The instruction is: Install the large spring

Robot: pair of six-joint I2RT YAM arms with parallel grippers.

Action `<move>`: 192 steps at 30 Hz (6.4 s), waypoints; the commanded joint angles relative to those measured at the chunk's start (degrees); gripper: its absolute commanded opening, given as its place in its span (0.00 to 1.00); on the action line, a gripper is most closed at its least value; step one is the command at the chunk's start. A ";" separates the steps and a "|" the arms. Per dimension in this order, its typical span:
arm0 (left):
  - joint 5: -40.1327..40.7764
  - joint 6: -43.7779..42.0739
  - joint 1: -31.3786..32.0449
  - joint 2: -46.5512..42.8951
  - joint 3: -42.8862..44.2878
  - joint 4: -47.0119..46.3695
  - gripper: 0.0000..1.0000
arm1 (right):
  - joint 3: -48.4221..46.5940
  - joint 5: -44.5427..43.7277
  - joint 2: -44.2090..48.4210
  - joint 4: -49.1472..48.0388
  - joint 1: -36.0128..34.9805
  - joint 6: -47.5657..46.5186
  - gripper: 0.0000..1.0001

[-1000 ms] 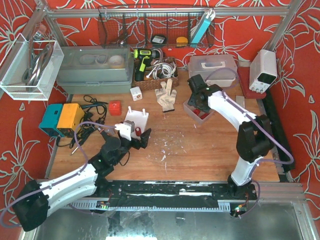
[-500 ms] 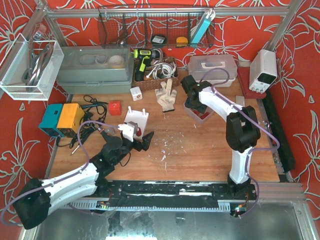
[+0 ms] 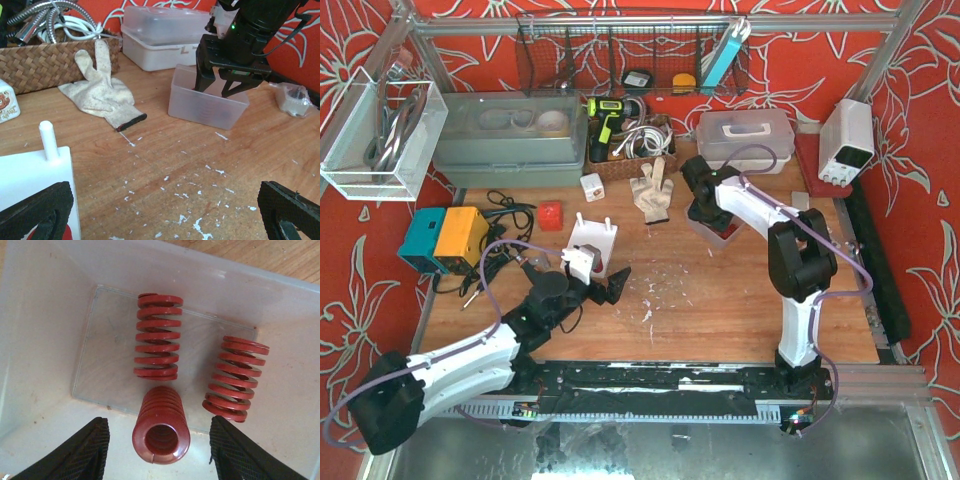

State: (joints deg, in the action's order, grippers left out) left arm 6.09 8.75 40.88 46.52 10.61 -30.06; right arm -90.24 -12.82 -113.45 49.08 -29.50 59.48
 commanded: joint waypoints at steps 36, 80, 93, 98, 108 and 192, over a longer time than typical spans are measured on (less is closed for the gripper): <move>3.71 -1.90 0.25 2.17 2.68 1.16 1.00 | -2.78 0.62 -1.58 -2.76 2.95 -17.48 0.20; 3.06 -1.41 0.52 0.05 2.61 1.22 1.00 | -0.49 16.58 -5.86 6.50 3.83 -18.91 0.35; 5.00 -0.98 0.60 0.22 2.53 1.15 1.00 | -6.15 10.86 -4.94 7.27 4.18 -19.07 0.11; 8.35 -0.05 0.61 0.92 3.61 3.05 1.00 | -7.29 9.98 -3.51 4.69 4.11 -26.95 0.09; 4.28 -5.18 0.60 -0.12 -1.02 -7.00 0.89 | -8.32 6.92 3.87 7.13 3.89 -42.14 0.00; -21.72 -18.72 6.10 27.93 6.31 -35.11 0.00 | 3.85 18.41 28.68 8.97 -23.57 -40.13 0.53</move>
State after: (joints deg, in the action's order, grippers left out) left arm -16.34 -12.27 46.74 76.84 16.69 -58.39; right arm -89.69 3.03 -86.06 59.68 -53.15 18.28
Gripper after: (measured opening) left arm 0.305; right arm 0.548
